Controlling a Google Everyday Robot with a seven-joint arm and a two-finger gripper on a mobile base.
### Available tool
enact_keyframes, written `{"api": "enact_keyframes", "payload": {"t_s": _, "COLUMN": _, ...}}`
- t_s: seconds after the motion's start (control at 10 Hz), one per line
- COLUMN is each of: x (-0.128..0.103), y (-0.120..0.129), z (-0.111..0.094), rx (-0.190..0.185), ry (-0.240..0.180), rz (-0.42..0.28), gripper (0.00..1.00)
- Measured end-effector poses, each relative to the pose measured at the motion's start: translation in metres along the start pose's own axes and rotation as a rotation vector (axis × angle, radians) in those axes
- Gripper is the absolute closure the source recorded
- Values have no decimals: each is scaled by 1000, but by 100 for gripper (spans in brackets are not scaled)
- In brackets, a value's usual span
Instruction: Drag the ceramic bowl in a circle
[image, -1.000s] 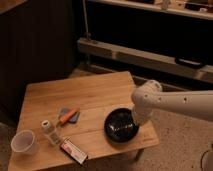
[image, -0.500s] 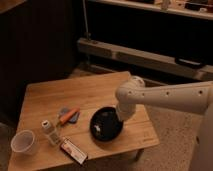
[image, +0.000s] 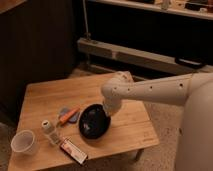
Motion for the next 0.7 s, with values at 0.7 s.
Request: {"api": "enact_keyframes", "payload": {"t_s": 0.7, "x": -85, "y": -71, "z": 25, "rx": 43, "ry": -25, "rz": 108, "gripper": 100}}
